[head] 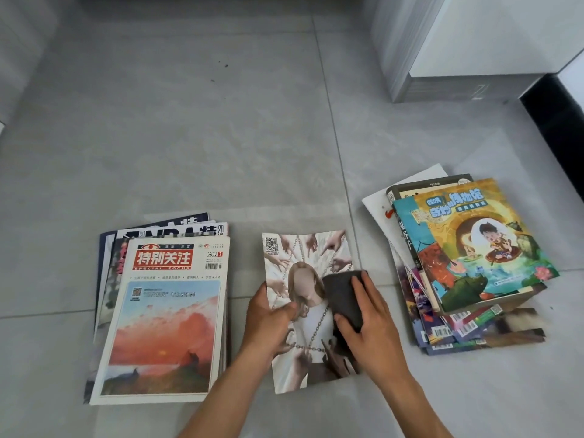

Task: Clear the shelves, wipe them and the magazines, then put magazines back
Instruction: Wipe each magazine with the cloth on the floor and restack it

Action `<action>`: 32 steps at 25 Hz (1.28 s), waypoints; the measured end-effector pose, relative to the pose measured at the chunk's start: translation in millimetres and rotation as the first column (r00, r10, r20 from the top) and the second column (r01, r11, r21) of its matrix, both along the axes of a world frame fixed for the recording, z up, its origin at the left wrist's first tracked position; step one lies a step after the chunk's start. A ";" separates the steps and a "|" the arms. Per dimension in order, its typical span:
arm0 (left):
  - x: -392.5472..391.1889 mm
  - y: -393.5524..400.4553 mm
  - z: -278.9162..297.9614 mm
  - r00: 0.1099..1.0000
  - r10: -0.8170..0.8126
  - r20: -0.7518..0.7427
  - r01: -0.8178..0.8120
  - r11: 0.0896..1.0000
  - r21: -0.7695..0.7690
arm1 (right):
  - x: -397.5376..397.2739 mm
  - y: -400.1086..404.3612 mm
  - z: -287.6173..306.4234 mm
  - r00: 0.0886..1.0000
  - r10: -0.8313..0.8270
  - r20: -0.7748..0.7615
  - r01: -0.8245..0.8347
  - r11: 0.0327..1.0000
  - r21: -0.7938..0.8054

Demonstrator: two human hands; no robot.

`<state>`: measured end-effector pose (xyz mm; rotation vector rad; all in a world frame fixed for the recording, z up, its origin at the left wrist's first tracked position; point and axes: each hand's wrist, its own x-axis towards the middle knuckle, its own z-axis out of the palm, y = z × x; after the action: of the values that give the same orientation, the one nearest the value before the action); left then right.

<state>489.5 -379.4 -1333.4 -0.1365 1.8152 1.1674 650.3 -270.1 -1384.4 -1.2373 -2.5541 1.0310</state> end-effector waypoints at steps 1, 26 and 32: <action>0.8 -2.0 2.9 1.000 -0.001 -0.014 0.001 1.000 0.012 | 9.3 -4.1 6.2 0.999 -0.037 -0.026 0.036 0.997 -0.063; -28.1 -29.7 67.8 0.992 -0.046 -0.121 0.076 0.964 0.256 | -58.1 67.1 111.9 0.887 -0.304 -0.347 0.216 0.939 -0.269; -33.6 -9.1 83.4 0.947 0.225 -0.227 -0.141 0.932 0.335 | -79.0 16.3 91.6 0.928 0.014 -0.372 0.094 0.958 0.270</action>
<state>455.9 -388.5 -1250.0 0.0360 1.8429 1.6614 571.2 -253.8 -1292.8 -0.9145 -2.2715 0.7659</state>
